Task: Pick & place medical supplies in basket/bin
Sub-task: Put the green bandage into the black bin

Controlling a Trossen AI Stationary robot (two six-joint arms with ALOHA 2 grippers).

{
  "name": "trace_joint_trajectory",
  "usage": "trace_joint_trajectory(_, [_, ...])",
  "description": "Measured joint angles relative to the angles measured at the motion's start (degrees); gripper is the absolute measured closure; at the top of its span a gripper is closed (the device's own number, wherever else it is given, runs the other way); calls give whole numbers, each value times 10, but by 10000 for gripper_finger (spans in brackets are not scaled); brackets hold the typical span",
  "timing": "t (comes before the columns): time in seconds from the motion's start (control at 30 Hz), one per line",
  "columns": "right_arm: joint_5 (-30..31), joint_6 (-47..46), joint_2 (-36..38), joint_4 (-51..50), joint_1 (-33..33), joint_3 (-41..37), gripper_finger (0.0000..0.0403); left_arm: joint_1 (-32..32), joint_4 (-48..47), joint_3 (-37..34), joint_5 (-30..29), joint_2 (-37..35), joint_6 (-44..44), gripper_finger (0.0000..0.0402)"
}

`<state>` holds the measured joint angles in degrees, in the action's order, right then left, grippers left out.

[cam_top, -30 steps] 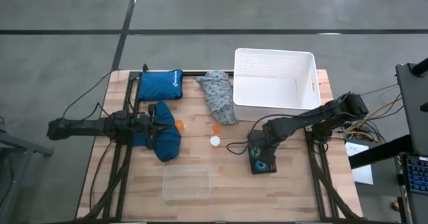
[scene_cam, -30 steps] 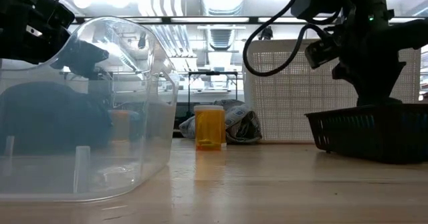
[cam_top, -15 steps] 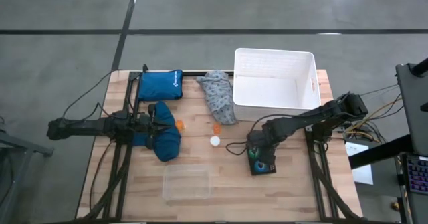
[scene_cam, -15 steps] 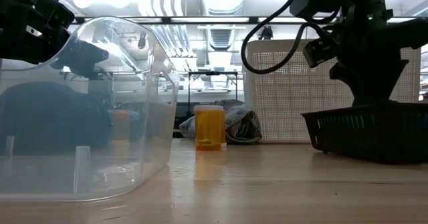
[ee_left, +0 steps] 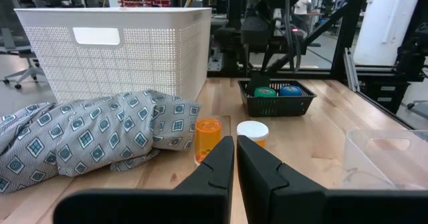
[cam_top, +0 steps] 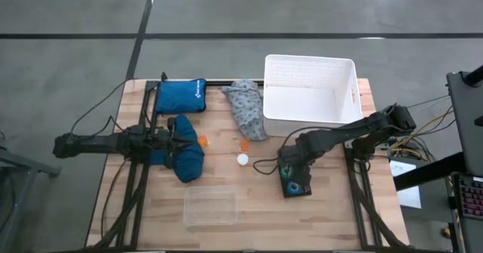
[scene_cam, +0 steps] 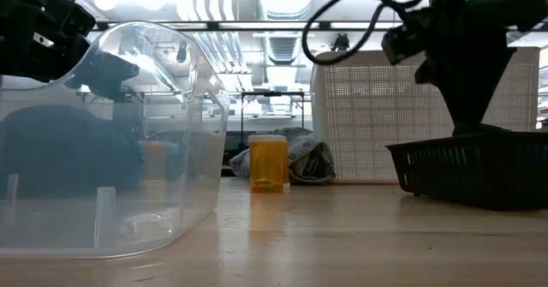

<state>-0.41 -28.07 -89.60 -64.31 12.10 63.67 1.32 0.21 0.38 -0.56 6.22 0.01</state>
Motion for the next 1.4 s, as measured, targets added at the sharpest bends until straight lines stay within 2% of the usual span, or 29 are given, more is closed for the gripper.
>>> trace_joint_trajectory(0.2, [7, 20, 0, -29, 0, 34, 242, 0, 0, 0, 0, 0, 0, 376])
trace_joint_trajectory(0.37, [48, 28, 0, -42, 0, 44, 253, 0, 0, 0, 0, 0, 0, 376])
trace_joint_trajectory(0.93, [51, 26, 1, 51, 0, -41, 263, 0, 0, 0, 0, 0, -2, 376])
trace_joint_trajectory(1.23, [48, 26, 1, 77, 0, -59, 262, 0, 0, 0, 0, 0, -2, 376])
trace_joint_trajectory(1.4, [47, 30, 1, 60, 0, -47, 265, 0, 0, 0, 0, 0, -1, 376])
